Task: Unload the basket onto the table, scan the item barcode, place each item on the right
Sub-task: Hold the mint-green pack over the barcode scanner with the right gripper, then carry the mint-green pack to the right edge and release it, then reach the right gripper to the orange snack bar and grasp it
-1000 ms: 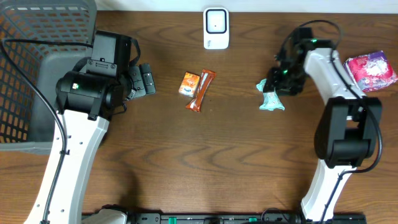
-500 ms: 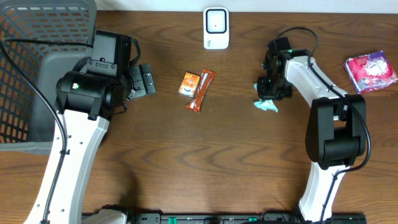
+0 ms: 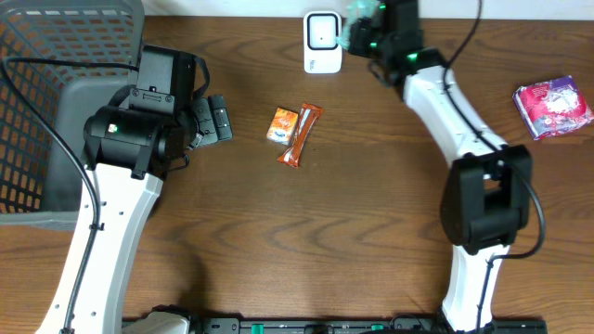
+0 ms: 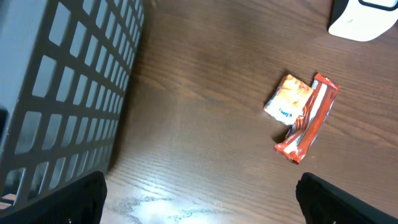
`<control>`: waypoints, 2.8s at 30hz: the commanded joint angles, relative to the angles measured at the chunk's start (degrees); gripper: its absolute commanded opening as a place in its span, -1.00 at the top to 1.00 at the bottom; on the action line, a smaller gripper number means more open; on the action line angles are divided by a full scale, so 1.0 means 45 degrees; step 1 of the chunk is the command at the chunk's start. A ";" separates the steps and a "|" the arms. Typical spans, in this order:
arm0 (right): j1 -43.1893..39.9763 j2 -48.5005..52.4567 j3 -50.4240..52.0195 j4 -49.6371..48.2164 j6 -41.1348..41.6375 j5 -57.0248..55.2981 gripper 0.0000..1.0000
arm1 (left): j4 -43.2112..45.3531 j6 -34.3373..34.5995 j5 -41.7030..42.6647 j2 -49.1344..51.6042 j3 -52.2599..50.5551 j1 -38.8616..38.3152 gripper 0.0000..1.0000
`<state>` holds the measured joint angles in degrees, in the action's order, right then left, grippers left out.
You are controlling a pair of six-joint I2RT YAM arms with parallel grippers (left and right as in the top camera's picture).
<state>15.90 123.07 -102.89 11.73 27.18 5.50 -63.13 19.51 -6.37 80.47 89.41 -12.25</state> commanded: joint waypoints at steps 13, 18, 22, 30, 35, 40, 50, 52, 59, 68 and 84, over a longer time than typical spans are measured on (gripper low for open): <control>0.0661 0.0942 -0.0185 -0.1457 -0.0389 -0.1695 0.93 | -0.0058 0.0068 -0.0107 0.0005 0.0185 0.0015 -0.96; -0.0447 -0.0918 -0.0233 0.1234 -0.0918 -0.3667 0.98 | -0.0063 0.0068 -0.0107 0.0005 0.0185 0.0015 -0.96; -0.1676 -0.2142 -0.0233 0.4313 -0.0913 -0.6173 0.98 | -0.0058 0.0068 -0.0107 0.0005 0.0185 0.0015 -0.96; -0.5270 -0.2259 -0.0189 0.9646 -0.0500 -0.8189 0.98 | -0.0058 0.0068 -0.0107 0.0005 0.0185 0.0015 -0.96; -0.7266 -0.1700 0.0141 1.0258 -0.0238 -0.7849 0.98 | -0.0058 0.0068 -0.0107 0.0005 0.0185 0.0015 -0.96; -0.8573 -0.1248 0.0510 0.9947 -0.0243 -0.6329 0.85 | -0.0063 0.0068 -0.0107 0.0005 0.0185 0.0015 -0.96; -0.9345 -0.1195 0.0500 1.0025 -0.0563 -0.3400 -0.45 | -0.0058 0.0068 -0.0107 0.0005 0.0185 0.0015 -0.96; -0.9282 -0.1205 0.0461 0.9947 -0.1554 -0.0962 -0.47 | -0.0058 0.0068 -0.0107 0.0005 0.0185 0.0015 -0.96; -0.7995 -0.1200 0.0495 1.0263 -0.4794 0.7567 -0.46 | -0.0058 0.0068 -0.0107 0.0005 0.0185 0.0015 -0.96; -0.4017 -0.1200 0.1321 0.9364 -0.4323 0.7198 -0.99 | -0.0063 0.0068 -0.0107 0.0005 0.0185 0.0015 -0.96; 0.1209 -0.1069 0.5265 0.1763 0.2161 0.6091 -0.99 | -0.0058 0.0068 -0.0107 0.0005 0.0185 0.0015 -0.96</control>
<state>18.81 118.15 -81.47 22.00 31.18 34.52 -63.18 19.51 -6.37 80.47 89.41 -12.27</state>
